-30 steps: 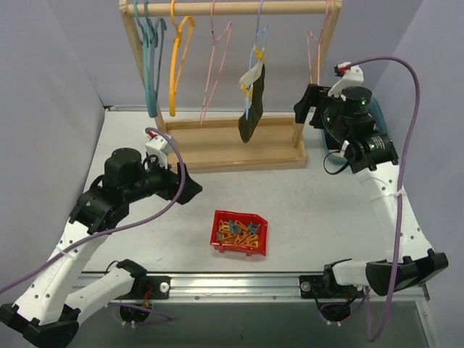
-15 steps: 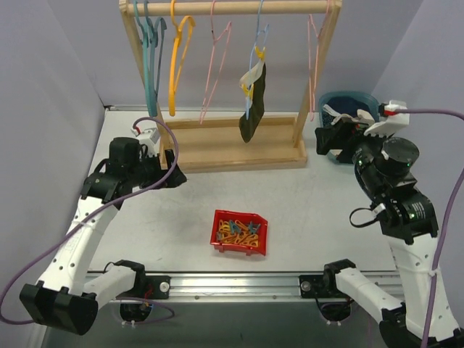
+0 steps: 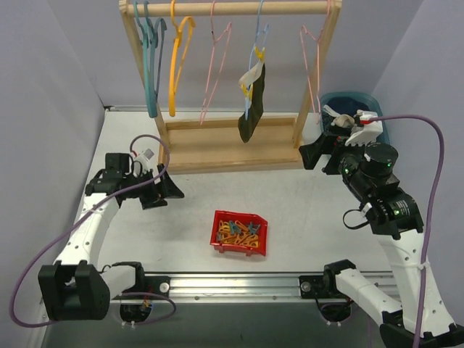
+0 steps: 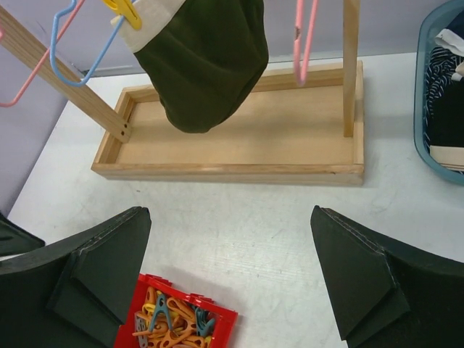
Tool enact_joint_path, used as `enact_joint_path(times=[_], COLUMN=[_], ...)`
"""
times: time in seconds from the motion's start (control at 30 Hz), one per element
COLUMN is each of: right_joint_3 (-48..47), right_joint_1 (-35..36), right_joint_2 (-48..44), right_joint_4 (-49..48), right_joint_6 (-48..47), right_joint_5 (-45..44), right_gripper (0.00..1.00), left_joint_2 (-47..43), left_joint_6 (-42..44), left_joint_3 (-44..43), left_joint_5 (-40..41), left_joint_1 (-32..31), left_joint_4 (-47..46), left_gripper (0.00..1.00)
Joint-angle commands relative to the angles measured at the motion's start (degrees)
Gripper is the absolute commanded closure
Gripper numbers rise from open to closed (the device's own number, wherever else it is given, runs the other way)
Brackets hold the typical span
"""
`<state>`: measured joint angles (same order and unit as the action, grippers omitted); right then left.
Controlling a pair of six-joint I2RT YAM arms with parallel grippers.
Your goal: Remove the underwear clipped to the hanger
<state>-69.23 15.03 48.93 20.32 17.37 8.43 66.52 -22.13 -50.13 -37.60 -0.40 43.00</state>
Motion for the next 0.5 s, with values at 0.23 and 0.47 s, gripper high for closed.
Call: enact_joint_path(times=[0.23, 0.47], right_joint_3=[1.6, -0.3], right_joint_1=[0.6, 2.7], right_joint_2=[0.0, 0.9], right_joint_4=[-5.5, -5.9], right_joint_6=[-0.3, -0.8], right_joint_5=[6.5, 8.6], right_gripper=[0.00, 0.00], left_joint_2=[-14.6, -7.0], left_joint_6=[-0.3, -12.2], left_joint_3=[-2.7, 7.9], left_joint_5=[-12.9, -33.6], left_joint_1=[1.7, 5.7], left_joint_4=[-3.5, -24.0], left_gripper=[0.00, 0.83])
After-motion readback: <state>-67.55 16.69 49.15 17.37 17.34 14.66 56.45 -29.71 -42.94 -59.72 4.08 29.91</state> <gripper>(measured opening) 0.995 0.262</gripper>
